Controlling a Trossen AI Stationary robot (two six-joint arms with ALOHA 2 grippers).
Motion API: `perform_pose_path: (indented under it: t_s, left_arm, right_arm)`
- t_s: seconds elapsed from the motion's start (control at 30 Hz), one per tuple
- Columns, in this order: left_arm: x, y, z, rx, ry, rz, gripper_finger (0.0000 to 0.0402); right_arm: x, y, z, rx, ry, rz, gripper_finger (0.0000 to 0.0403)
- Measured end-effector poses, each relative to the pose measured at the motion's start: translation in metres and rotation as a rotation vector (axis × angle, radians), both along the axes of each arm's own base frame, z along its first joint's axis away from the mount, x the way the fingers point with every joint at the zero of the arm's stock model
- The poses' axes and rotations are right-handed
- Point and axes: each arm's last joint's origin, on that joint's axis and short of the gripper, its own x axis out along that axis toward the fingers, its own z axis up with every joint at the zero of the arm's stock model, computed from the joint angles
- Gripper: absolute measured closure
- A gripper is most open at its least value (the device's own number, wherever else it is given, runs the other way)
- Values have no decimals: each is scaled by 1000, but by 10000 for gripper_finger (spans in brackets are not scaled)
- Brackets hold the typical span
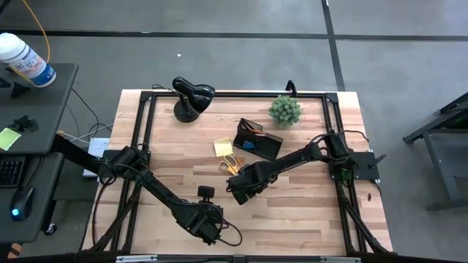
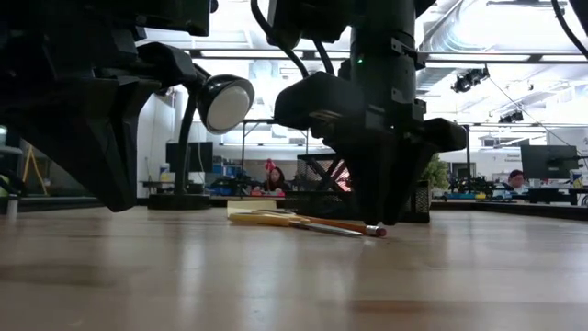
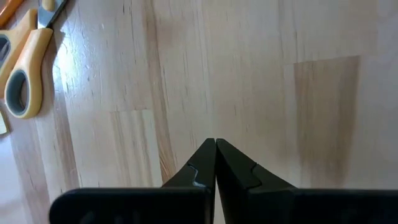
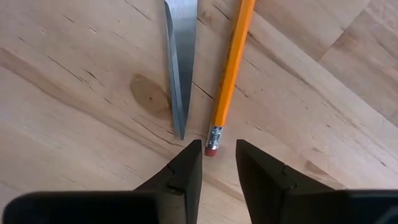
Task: Pick and place office supplies into organizer
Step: Put the yellow pencil into the desk organizer
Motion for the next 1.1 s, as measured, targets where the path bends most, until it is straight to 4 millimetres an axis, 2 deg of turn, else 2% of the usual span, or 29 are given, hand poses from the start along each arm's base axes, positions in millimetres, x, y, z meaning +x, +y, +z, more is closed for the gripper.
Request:
perform_pose_path:
  t_s: [0.2,0.57,0.83,0.97,1.1]
  left_arm:
    - [0,0,0,0,0,0,401]
    - [0,0,0,4,-4,1,401]
    - [0,0,0,10,-8,1,401]
    - [0,0,0,16,-10,-4,401]
    - [0,0,0,17,-9,-4,401]
  right_arm:
    - [0,0,0,1,0,0,320]
    - [1,0,0,1,-8,0,284]
    - [1,0,0,2,-7,-3,284]
    - [2,3,-11,29,22,3,284]
    - [2,9,-13,15,15,1,284]
